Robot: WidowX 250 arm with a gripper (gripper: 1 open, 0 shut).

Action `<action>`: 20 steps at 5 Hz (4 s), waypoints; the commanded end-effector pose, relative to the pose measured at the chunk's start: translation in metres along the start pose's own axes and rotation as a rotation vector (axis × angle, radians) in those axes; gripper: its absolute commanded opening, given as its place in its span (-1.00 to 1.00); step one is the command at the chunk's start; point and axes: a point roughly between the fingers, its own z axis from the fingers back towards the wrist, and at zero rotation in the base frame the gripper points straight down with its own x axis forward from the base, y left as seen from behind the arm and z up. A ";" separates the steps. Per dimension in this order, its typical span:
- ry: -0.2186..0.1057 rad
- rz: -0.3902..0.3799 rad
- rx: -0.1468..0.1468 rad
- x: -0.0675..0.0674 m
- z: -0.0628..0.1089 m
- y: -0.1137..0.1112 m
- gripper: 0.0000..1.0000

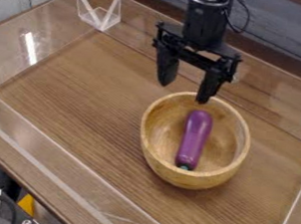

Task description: Remove the purple eggplant from inside the brown bowl and put it on the table

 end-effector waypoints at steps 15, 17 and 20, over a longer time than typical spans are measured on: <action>-0.156 -0.015 -0.002 0.009 -0.041 -0.032 -1.00; -0.153 -0.026 -0.002 0.009 -0.048 -0.032 1.00; -0.168 -0.043 -0.020 0.005 -0.053 -0.039 -1.00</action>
